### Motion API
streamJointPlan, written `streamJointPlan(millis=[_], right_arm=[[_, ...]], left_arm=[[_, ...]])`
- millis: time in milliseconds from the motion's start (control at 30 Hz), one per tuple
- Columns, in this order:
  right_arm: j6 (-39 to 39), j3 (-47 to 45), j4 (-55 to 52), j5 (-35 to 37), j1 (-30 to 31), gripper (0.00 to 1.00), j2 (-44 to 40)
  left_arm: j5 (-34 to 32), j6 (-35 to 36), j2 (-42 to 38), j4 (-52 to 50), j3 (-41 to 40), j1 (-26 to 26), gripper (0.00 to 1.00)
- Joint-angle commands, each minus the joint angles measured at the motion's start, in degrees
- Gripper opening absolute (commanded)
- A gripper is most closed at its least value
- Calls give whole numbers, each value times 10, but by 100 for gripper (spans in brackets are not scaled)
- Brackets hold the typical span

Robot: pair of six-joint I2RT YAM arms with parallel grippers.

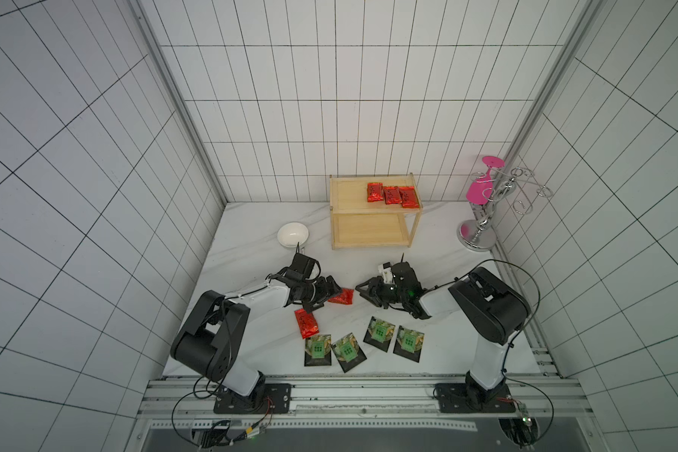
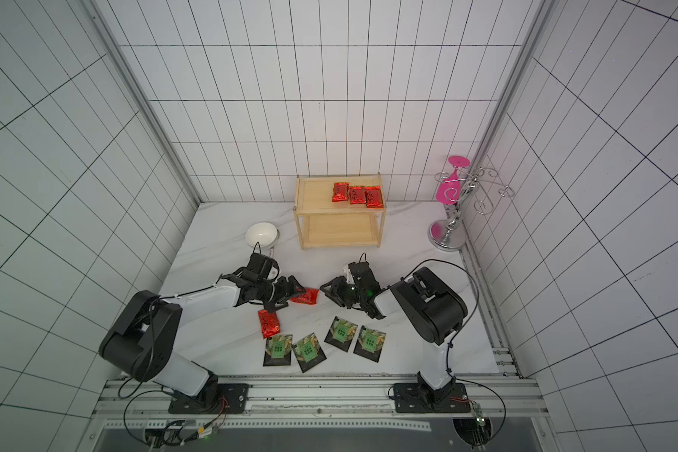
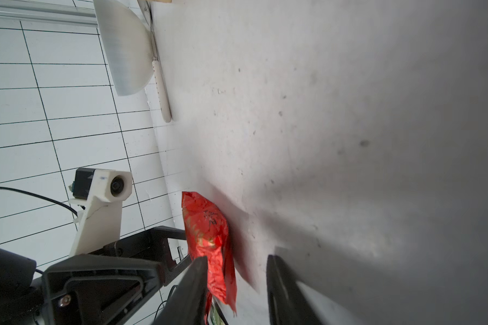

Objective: Place the tea bags on the shelf by color
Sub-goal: Pick up the tea bag from the center of the board.

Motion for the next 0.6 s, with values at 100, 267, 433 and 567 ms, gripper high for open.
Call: streamJointPlan(millis=[100,267,433,567], right_arm=[[8,24,9,-26,2,30,29],[25,25,41,-36,5,27,48],[33,12,66,-35,2,27,47],[31,18,64,-40,3,27,50]], left_arm=[[3,1,5,12,4,3,88],[5,0,18,14,12,1,87],[3,0,21,15,14,1,87],[4,-1,29,17,18,0,87]])
